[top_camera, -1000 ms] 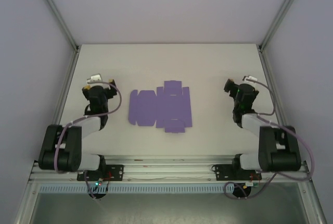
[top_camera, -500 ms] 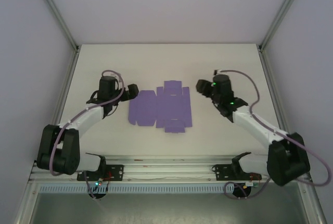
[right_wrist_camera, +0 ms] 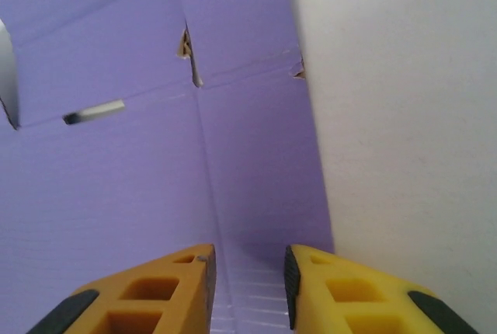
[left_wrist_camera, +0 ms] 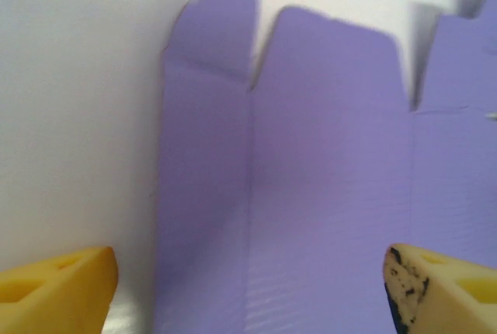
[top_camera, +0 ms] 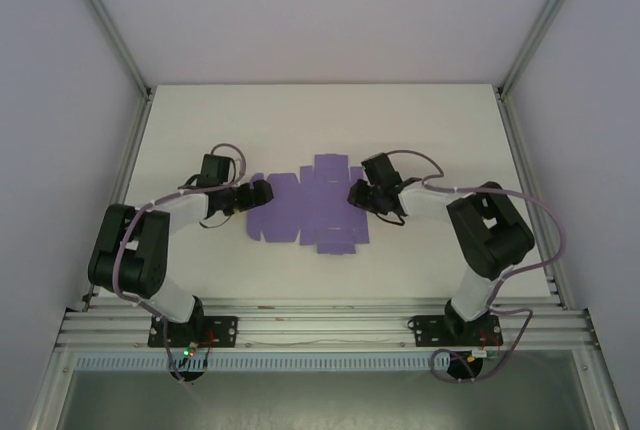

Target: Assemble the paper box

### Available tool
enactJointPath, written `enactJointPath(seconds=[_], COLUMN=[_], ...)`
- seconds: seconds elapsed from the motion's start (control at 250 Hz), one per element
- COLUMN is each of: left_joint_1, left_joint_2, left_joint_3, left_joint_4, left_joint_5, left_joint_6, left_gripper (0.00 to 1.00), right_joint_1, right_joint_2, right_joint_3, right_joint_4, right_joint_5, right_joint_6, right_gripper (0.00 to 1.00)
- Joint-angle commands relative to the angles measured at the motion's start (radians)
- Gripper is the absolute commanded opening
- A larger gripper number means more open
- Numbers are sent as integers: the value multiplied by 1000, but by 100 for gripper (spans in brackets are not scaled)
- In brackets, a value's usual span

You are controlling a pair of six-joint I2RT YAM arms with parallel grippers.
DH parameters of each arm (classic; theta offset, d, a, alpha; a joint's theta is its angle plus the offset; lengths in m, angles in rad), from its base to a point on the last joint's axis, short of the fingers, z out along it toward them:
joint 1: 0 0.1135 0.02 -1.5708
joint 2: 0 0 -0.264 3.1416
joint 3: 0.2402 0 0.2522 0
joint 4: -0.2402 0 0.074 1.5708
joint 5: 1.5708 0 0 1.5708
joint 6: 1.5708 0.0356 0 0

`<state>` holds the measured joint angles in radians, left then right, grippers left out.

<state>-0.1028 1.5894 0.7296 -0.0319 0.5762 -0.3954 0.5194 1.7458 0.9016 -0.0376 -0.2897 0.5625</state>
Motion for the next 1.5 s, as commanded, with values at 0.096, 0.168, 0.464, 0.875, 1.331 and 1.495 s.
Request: enactJointPath(seconds=[0.096, 0.168, 0.464, 0.875, 1.331, 1.495], left_joint_1=[-12, -12, -12, -12, -18, -20], left_joint_2=[80, 103, 73, -234, -545, -557], left_joint_3=[-9, -9, -19, 23, 51, 59], left_joint_4=[181, 214, 288, 382, 538, 549], left_joint_5=[223, 249, 243, 441, 529, 518], left_joint_6=[-19, -45, -80, -85, -254, -286], left_gripper=[76, 67, 17, 0, 0, 0], right_joint_1=[-4, -11, -60, -202, -342, -345], right_joint_2=[78, 81, 10, -452, -688, -702], right_joint_3=[-26, -44, -98, -85, -126, -157], right_joint_4=[14, 38, 97, -54, 112, 180], right_joint_5=[27, 20, -23, -154, -710, -760], right_joint_6=[52, 65, 16, -191, -240, -232], right_gripper=[26, 26, 28, 72, 81, 49])
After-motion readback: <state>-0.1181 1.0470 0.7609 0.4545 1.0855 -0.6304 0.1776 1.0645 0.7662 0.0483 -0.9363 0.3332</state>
